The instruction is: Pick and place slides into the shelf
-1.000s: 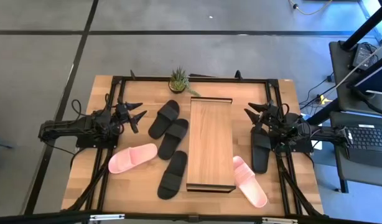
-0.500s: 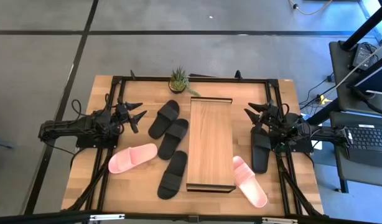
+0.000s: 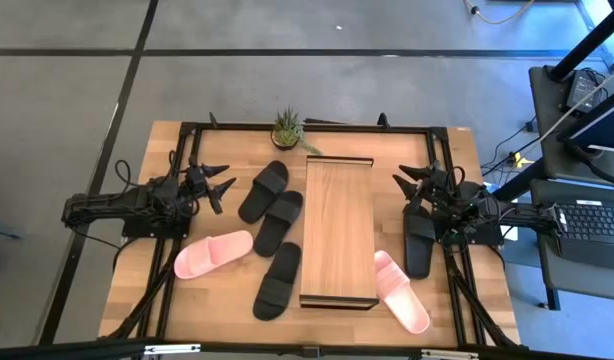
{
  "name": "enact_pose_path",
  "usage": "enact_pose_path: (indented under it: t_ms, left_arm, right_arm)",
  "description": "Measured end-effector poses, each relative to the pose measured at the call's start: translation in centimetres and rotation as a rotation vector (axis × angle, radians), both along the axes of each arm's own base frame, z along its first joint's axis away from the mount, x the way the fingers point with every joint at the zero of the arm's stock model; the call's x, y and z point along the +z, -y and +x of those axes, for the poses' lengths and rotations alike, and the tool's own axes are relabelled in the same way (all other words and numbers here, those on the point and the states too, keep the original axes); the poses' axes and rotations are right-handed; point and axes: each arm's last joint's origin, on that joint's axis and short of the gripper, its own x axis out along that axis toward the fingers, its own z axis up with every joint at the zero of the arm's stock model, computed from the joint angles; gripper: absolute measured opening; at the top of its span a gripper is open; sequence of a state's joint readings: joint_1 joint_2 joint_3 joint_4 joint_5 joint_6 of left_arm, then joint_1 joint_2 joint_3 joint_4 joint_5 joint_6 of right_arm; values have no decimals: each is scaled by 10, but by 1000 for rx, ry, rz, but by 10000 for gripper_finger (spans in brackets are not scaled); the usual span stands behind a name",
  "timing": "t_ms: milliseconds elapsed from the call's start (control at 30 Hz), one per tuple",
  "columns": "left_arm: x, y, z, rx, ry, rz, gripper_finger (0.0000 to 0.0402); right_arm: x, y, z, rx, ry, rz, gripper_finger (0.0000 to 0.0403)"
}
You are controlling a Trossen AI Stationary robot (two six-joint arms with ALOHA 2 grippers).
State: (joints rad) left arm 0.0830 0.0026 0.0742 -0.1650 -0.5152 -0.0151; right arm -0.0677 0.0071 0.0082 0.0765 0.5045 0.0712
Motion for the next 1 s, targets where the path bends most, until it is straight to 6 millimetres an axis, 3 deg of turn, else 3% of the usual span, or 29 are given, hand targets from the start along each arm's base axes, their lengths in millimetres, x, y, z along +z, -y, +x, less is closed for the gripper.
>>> enact_pose_path:
  t_ms: [1000]
  left_arm:
    - [0, 0, 0, 0, 0, 0, 204]
  right_arm:
    - [1, 0, 0, 0, 13, -5, 179]
